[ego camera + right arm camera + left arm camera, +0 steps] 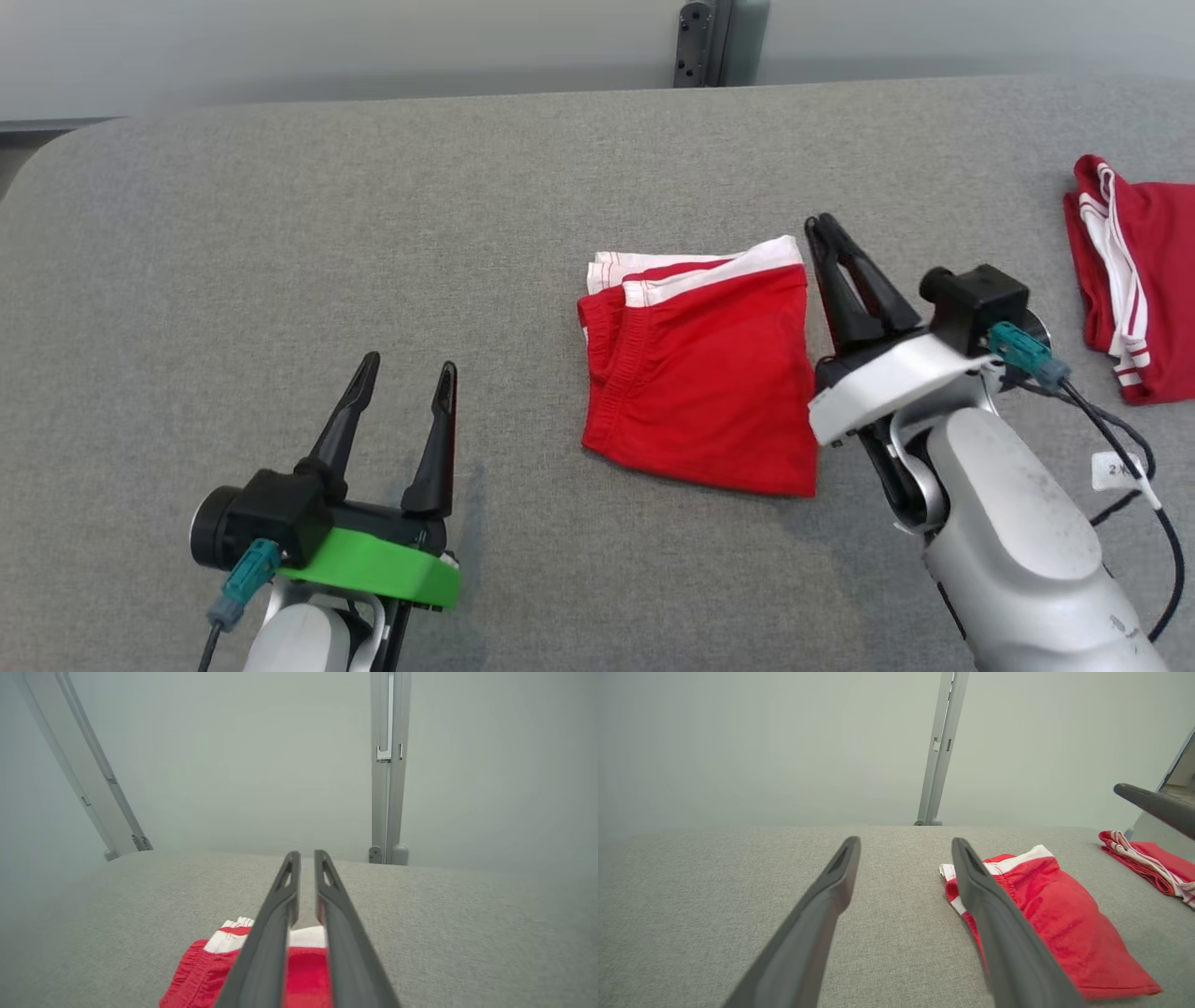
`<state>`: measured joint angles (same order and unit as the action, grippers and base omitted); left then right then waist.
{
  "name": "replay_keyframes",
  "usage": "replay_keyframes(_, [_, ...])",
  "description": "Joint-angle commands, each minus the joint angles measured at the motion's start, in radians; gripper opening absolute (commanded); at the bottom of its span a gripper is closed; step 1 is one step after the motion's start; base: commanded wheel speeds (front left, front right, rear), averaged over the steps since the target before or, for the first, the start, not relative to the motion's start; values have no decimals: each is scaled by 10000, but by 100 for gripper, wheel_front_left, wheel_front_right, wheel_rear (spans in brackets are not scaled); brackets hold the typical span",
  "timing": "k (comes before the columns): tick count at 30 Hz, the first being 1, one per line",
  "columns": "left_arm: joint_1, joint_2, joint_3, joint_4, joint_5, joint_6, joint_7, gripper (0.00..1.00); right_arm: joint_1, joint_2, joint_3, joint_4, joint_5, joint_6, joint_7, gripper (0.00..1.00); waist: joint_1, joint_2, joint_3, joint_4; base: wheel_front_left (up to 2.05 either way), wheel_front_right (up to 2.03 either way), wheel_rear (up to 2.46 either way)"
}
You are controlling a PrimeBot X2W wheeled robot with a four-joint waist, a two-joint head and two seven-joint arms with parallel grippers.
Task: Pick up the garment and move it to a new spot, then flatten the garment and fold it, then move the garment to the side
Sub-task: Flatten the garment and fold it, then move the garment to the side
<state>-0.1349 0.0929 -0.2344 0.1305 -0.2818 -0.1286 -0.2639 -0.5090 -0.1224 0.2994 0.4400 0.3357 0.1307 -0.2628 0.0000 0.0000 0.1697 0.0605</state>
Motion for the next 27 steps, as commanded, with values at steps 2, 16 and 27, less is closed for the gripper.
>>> replay_keyframes(2, [107, -68, 145, 11, 139, 91, 0, 100, 702, 153, -665, -646, -554, 0, -23, 100, 0, 0, -196, -215, 0, 0, 0])
replay_keyframes(16, [931, -331, 1019, -41, 198, 719, 1, 100, 3386, 695, -2776, -2812, -1320, 0, -23, 100, 0, 0, -623, -494, 0, 0, 0])
replay_keyframes(27, [1323, -404, 1244, -224, 231, 825, -1, 100, 3714, 707, -2615, -2493, -1139, 0, -24, 100, 0, 0, -783, -441, 0, 0, 0])
